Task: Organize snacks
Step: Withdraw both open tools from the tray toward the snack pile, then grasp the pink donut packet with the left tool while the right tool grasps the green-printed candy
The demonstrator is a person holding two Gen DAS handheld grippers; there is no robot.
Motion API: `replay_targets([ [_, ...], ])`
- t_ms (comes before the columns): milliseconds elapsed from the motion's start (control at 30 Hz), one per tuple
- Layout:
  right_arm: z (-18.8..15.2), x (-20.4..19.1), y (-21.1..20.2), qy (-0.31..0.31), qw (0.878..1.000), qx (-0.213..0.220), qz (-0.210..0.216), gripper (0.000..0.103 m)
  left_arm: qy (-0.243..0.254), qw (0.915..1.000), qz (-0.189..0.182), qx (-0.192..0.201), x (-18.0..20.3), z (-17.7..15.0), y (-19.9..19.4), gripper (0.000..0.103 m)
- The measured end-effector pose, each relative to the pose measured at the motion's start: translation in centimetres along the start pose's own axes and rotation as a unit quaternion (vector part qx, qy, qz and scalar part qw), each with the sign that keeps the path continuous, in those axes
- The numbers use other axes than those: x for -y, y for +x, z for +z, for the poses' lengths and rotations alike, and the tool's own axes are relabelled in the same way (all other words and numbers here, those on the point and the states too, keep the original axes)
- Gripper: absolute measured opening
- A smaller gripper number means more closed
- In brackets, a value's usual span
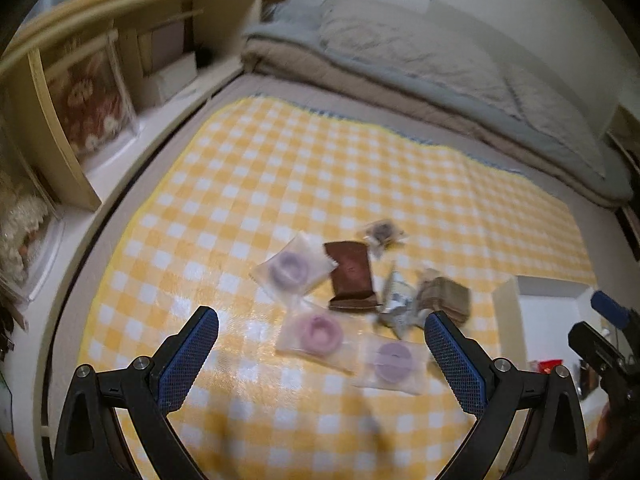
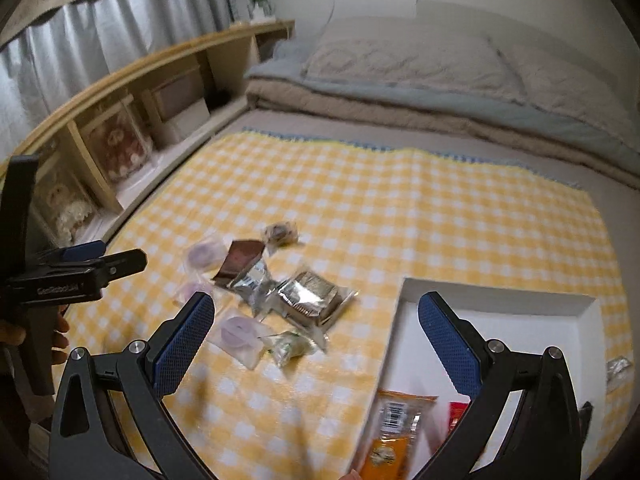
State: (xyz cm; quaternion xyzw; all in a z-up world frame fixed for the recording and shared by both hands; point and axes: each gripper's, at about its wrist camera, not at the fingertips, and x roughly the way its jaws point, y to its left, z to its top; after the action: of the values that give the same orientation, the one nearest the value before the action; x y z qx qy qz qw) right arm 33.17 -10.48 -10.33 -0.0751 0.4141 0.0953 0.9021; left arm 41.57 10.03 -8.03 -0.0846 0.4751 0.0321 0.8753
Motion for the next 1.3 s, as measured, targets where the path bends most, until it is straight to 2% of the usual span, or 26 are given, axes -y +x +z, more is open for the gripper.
replay_targets([
  [200,0.1,0.0,3.4,0.0,0.999,-0.029,0.018,0.103,0.002,0.9991,0.013,-0.041,0.1,1.5,5.9,0.103],
  [367,-0.2,0.6,5.9,0.014,0.998,-0.054,0.028,0.103,0.036,0.9948,0.016,-0.094,1.8,2.1,11.1,0.103],
  [467,-0.5,0.7,7.5,0.007,0.996,-0.089,0.025,0.103,0.064,0.9908,0.017,-0.119,2.7,2.2,13.0,0.103],
  [600,-1.2,1.4,9.5,0.031,0.988,-0.139,0.056,0.103,0.082,0.9867,0.023,-0.138,3.1,1.8,14.6,0.103],
  [667,-1.6,1.6,10.5,0.048,0.983,-0.162,0.076,0.096,0.088,0.9854,0.031,-0.143,3.1,2.0,15.3,0.103],
  [733,-1.9,1.6,11.3,0.06,0.978,-0.178,0.089,0.081,0.084,0.9864,0.031,-0.138,2.9,1.8,15.6,0.103],
  [967,-2.7,1.3,12.7,0.091,0.966,-0.215,0.108,0.054,0.044,0.9925,0.053,-0.101,1.2,2.9,16.0,0.103],
  [1033,-2.9,1.6,13.1,0.114,0.962,-0.224,0.11,0.039,0.034,0.9931,0.061,-0.094,0.7,2.8,15.7,0.103],
  [1100,-2.9,2.1,13.3,0.144,0.958,-0.225,0.109,0.028,0.027,0.993,0.073,-0.09,0.3,3.0,16.1,0.103],
  [1200,-2.8,2.5,13.2,0.169,0.956,-0.217,0.102,0.027,0.034,0.9911,0.092,-0.09,0.0,2.9,16.1,0.103],
  [1300,-2.7,2.7,13.1,0.192,0.952,-0.215,0.101,0.027,0.068,0.9861,0.117,-0.097,0.2,2.7,17.2,0.103],
])
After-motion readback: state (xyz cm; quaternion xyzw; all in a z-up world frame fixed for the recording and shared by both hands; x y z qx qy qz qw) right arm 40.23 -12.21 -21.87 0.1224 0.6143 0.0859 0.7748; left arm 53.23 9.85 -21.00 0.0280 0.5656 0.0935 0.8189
